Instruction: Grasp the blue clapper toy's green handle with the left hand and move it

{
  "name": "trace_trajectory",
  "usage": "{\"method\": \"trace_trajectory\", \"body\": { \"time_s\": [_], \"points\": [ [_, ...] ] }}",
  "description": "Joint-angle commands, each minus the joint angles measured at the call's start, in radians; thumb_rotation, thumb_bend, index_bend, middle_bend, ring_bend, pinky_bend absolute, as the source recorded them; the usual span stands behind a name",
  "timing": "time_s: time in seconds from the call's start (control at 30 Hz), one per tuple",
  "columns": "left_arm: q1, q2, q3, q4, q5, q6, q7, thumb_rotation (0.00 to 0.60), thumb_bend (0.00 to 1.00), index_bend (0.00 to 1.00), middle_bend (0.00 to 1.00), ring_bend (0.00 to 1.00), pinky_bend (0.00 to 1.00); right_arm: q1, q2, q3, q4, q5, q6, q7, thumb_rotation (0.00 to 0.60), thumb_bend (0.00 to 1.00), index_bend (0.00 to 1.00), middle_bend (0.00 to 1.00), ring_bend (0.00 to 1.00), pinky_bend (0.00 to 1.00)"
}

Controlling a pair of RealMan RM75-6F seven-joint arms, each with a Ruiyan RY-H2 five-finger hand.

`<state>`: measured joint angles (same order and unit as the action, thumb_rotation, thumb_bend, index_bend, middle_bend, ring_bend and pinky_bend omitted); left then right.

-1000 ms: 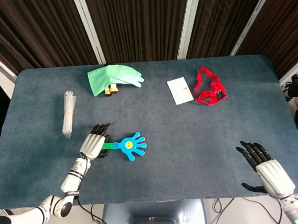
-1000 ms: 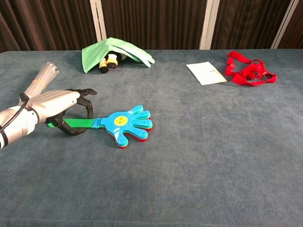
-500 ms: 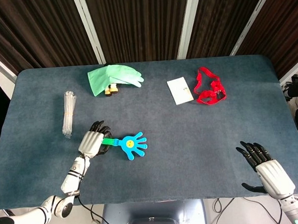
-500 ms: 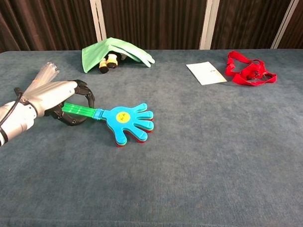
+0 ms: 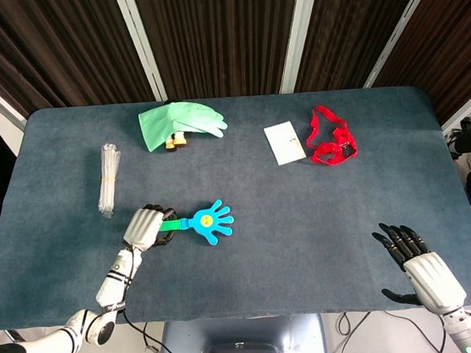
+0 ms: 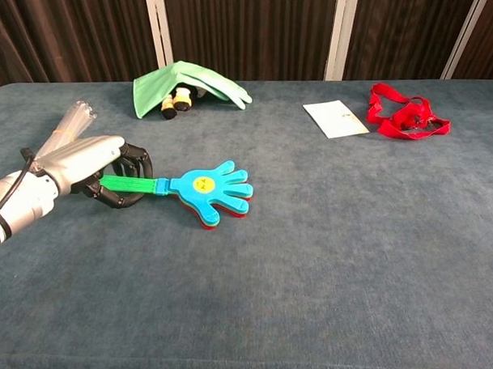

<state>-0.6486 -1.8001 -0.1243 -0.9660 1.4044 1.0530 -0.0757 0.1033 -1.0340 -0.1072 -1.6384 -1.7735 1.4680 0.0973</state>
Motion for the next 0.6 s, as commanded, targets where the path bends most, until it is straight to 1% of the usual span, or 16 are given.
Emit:
{"method": "trace_trajectory", "body": {
  "time_s": [0.03, 0.1, 0.13, 0.2, 0.3, 0.43, 0.5, 0.6],
  "points": [
    [-0.001, -0.004, 0.001, 0.007, 0.010, 0.007, -0.036, 0.600, 0.50, 0.91, 0.72, 0.50, 0.60, -0.001, 0.000, 0.000, 0.001, 0.001, 0.001, 0.001, 0.600, 0.16, 0.00, 0.00, 0.00, 0.00],
    [-0.001, -0.003, 0.005, 0.009, 0.019, 0.009, -0.070, 0.600, 0.54, 0.91, 0.74, 0.53, 0.71, -0.001, 0.000, 0.001, 0.001, 0.002, 0.001, 0.001, 0.600, 0.16, 0.00, 0.00, 0.00, 0.00],
    [-0.001, -0.003, 0.009, 0.012, 0.028, 0.013, -0.098, 0.600, 0.55, 0.91, 0.75, 0.54, 0.74, -0.001, 0.000, 0.001, 0.001, 0.002, 0.000, 0.000, 0.600, 0.16, 0.00, 0.00, 0.00, 0.00],
    [-0.001, -0.006, 0.016, 0.022, 0.044, 0.022, -0.147, 0.600, 0.59, 0.92, 0.77, 0.57, 0.83, 0.000, 0.000, 0.001, 0.000, 0.002, 0.000, -0.001, 0.600, 0.16, 0.00, 0.00, 0.00, 0.00],
    [-0.004, -0.013, 0.031, 0.051, 0.074, 0.031, -0.234, 0.600, 0.65, 0.93, 0.79, 0.61, 0.92, -0.001, 0.001, -0.001, -0.001, 0.001, 0.000, -0.002, 0.600, 0.16, 0.00, 0.00, 0.00, 0.00],
    [-0.013, -0.021, 0.054, 0.094, 0.108, 0.032, -0.353, 0.600, 0.73, 0.96, 0.82, 0.64, 0.99, -0.002, 0.001, 0.000, -0.002, 0.000, 0.002, -0.002, 0.600, 0.16, 0.00, 0.00, 0.00, 0.00],
    [-0.014, -0.025, 0.060, 0.108, 0.122, 0.041, -0.427, 0.600, 0.76, 0.97, 0.83, 0.65, 1.00, -0.002, 0.003, 0.000, -0.002, 0.000, 0.003, -0.001, 0.600, 0.16, 0.00, 0.00, 0.00, 0.00],
    [-0.015, -0.031, 0.064, 0.129, 0.136, 0.058, -0.582, 0.600, 0.78, 0.97, 0.84, 0.66, 1.00, -0.002, 0.002, 0.001, 0.000, 0.000, 0.004, 0.001, 0.600, 0.16, 0.00, 0.00, 0.00, 0.00]
  ]
}}
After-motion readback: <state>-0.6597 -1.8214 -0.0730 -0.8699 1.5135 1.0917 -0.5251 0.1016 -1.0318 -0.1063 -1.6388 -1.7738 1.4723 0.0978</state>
